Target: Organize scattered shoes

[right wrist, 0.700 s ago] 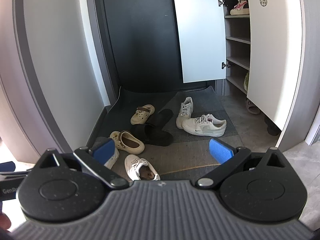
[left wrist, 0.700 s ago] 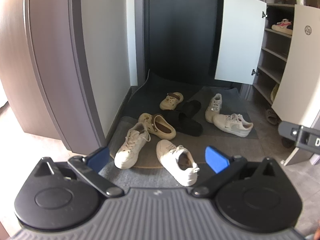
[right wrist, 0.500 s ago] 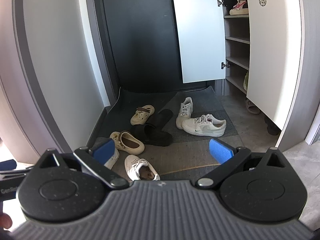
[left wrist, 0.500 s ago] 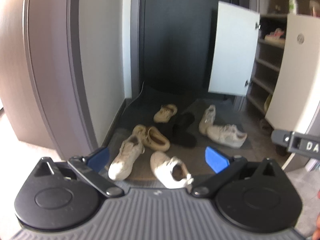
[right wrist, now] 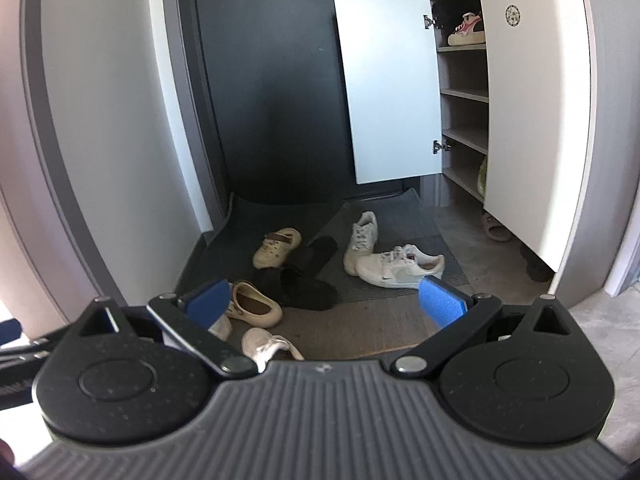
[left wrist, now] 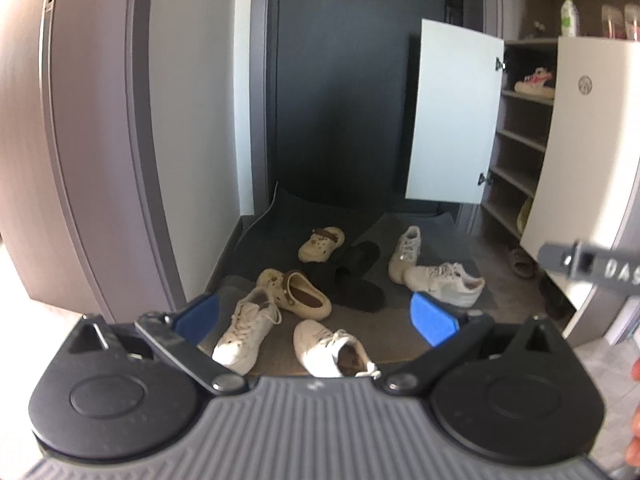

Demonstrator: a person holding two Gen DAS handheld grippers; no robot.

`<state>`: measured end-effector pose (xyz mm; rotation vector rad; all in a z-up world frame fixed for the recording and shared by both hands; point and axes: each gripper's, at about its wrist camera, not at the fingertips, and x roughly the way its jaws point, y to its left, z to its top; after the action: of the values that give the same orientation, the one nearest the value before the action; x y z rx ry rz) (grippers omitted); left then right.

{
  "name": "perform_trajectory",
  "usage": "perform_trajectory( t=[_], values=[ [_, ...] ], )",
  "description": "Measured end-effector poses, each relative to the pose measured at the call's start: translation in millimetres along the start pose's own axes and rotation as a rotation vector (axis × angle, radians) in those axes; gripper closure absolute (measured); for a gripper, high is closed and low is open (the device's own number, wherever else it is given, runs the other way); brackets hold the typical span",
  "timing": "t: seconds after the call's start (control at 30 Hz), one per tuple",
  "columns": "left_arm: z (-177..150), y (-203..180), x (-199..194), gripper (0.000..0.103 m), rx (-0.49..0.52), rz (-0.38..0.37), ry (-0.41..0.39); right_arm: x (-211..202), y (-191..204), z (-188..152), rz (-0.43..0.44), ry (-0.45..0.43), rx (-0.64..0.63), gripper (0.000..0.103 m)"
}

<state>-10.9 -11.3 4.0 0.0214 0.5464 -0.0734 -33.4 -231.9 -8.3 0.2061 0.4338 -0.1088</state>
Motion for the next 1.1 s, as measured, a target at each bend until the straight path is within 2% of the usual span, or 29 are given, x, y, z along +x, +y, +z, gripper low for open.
perform_trajectory(
  t=[0.1, 0.33, 0.43, 0.73, 0.97, 1.1],
  values=[
    [-5, -6, -5, 0.000, 0.011, -0.008, 0.019, -2, -3, 0, -0.019, -0.009, 0.003, 0.000],
    [-14, -22, -7, 0.000, 0.069, 0.083, 0.057, -8, 0, 3, -0.007, -0.017, -0.013, 0.000],
    [-20, -21, -9, 0.000, 0.078, 0.099, 0.048, -10, 0, 3, -0.002, -0.030, -0.014, 0.000],
    [-13, -2, -19, 0.000, -0.010, 0.085, 0.019, -17, -2, 5, -0.010, -0.070, -0.023, 0.000],
    [-14, 9, -31, 0.000, -0.120, 0.060, -0.061, -20, -6, 7, -0.013, -0.093, -0.031, 0.000],
    [-17, 8, -31, 0.000, -0.118, 0.097, -0.060, -22, -8, 7, -0.011, -0.096, -0.026, 0.000]
  ],
)
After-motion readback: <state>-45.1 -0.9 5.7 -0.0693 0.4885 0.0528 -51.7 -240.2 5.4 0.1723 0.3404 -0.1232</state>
